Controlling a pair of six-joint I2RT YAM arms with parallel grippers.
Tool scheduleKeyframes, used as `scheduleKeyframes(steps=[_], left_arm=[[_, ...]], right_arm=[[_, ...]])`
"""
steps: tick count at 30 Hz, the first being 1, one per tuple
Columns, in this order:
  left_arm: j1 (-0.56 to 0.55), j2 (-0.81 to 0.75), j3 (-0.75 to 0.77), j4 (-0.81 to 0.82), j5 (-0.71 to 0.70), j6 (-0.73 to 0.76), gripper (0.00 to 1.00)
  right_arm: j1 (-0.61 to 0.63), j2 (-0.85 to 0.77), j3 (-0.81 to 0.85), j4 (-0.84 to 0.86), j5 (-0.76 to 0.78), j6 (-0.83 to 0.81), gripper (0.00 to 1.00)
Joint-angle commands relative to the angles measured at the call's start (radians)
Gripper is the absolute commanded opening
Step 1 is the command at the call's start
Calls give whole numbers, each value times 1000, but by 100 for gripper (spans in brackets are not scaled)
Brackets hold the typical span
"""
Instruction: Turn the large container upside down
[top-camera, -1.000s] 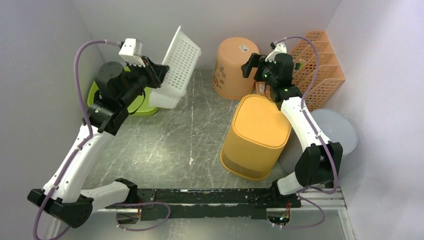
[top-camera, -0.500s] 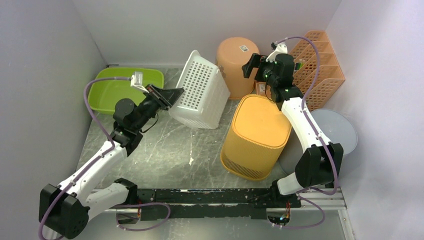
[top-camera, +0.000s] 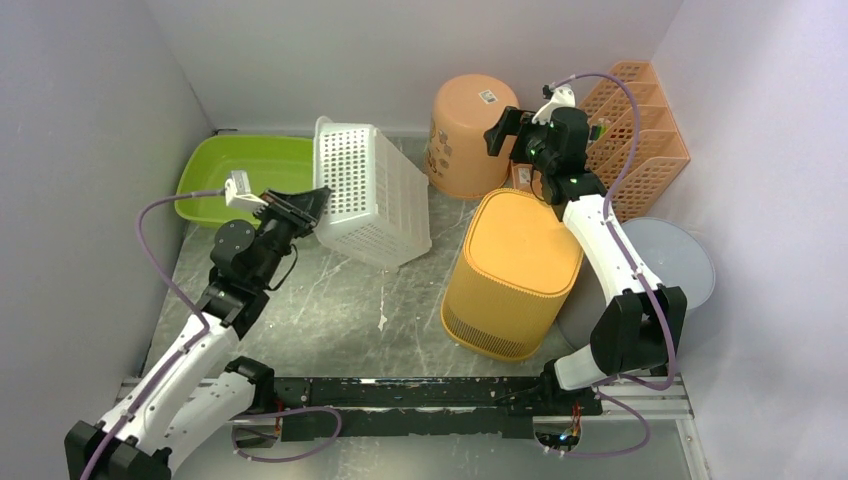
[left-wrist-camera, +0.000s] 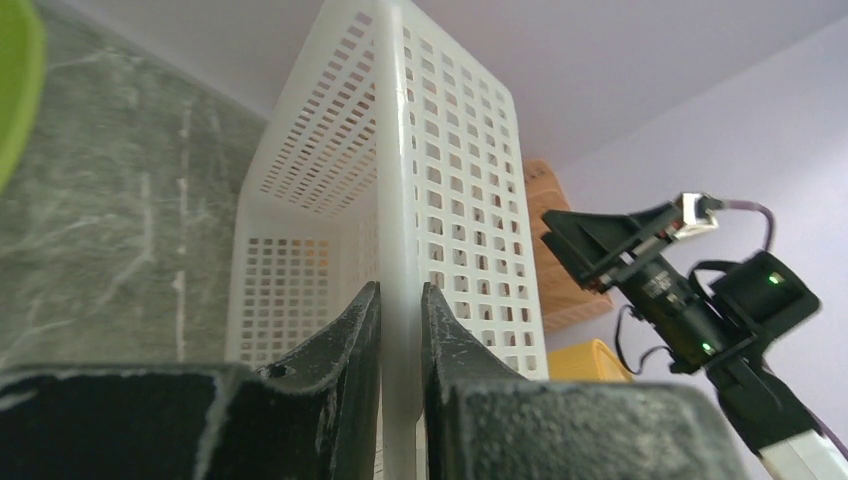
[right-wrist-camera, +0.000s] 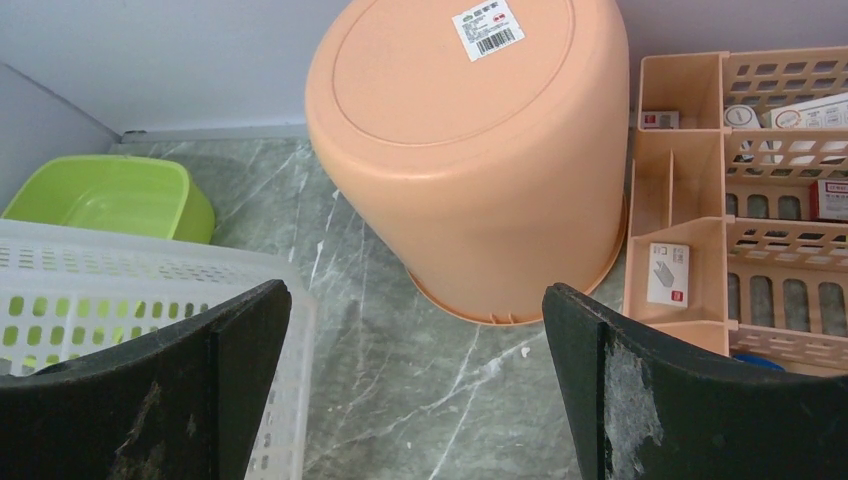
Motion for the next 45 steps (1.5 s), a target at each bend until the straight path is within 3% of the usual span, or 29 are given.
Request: scheduleKeyframes(steps=[1,10,18,19,21,23,26,39,43,45], left_arm=[[16,-31,-40,-251,-90,67,7],[18,-31,-172,-426,-128,3,7],[18,-48,-221,-481,-172,-21,7],[18,-48,-217,-498,-178,-21,11],[18,-45,-207,-529,-196,-18,41],[18,-40,-196,-566,-214,-28,59],[18,-29,-177,-597,-234,-29,72],[18,53,4,-566,-404,85,76],[18,181,87,-416,-415,233,74],[17,294,199,-384,-407,354,72]], right_arm=[[-7,4,-6,25,-10,-4,100],[-8,5,-22,42,-20,4,100],[-7,5,-38,54,-30,15,100],[-7,3,-40,56,-30,16,100],[-7,5,-42,58,-31,18,100],[-7,9,-43,61,-37,23,100],[-7,13,-47,66,-43,29,100],[-8,16,-49,70,-49,32,100],[-7,20,-46,73,-58,35,100],[-7,20,-41,67,-58,32,100]])
